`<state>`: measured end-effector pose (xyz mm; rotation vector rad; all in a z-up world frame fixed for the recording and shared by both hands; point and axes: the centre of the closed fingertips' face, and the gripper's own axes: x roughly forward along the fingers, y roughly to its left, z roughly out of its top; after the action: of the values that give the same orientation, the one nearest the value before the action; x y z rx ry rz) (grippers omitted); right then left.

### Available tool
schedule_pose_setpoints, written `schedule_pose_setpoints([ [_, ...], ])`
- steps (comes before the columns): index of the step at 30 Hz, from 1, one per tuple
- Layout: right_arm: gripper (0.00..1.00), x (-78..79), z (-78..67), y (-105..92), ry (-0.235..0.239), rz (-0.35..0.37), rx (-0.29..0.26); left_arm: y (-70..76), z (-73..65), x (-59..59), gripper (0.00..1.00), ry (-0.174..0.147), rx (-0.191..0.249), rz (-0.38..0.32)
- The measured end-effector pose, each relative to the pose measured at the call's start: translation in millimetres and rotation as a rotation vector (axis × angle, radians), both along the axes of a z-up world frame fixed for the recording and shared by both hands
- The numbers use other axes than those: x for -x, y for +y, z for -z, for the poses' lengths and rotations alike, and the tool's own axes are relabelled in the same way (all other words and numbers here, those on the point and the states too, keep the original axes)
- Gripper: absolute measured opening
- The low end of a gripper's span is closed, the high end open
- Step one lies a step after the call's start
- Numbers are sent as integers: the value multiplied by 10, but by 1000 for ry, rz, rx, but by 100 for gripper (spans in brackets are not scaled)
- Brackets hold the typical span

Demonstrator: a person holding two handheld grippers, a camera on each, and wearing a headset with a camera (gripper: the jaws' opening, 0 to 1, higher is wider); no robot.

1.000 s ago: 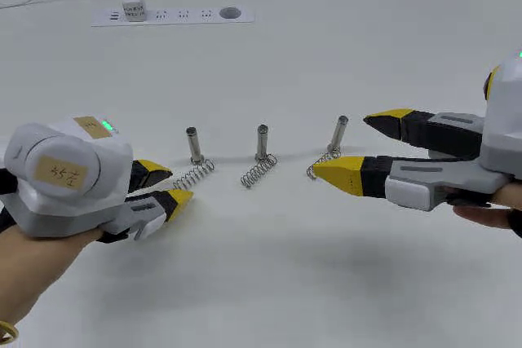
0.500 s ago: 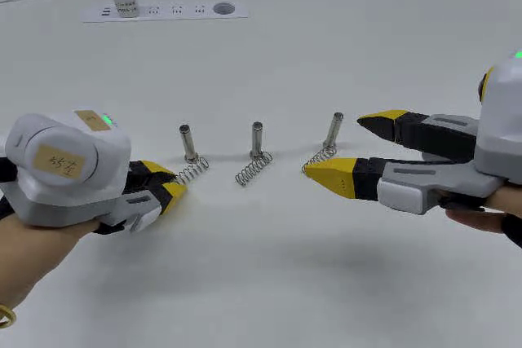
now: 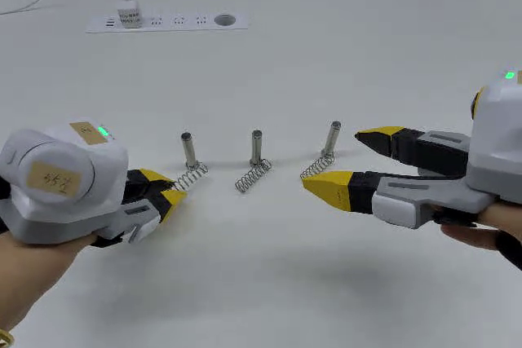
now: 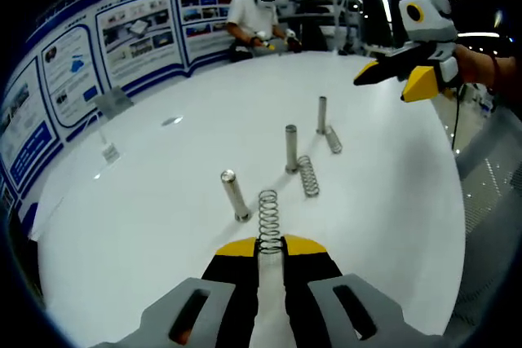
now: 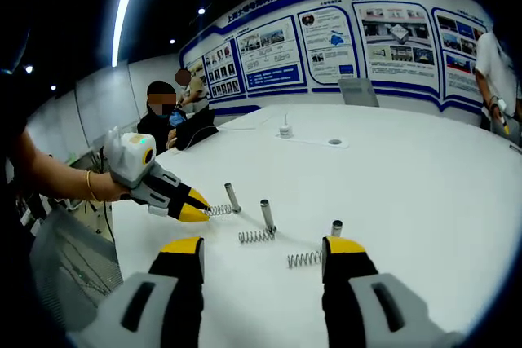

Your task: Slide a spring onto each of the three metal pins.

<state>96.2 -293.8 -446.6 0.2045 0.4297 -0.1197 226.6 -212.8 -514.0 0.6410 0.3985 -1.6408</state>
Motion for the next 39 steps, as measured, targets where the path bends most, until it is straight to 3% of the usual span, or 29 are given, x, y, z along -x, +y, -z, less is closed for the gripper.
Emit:
schedule_pose_setpoints([
  [7,58,-64,-104,83,-26,-11,-10,31,-262,135,10,38,81,-9],
  [13,55,-192,-271,174,-97,-22,-39,64,-478,268,10,114,152,-28],
  [16,53,-246,-344,217,-127,-30,-50,66,-588,324,10,184,194,-49],
  [25,45,-385,-495,412,-202,-70,-150,104,-869,526,10,274,291,-18],
  [35,34,-448,-530,598,-229,-119,-237,171,-945,741,10,273,341,54],
  [39,30,-459,-533,648,-238,-133,-274,197,-946,791,10,244,348,79],
])
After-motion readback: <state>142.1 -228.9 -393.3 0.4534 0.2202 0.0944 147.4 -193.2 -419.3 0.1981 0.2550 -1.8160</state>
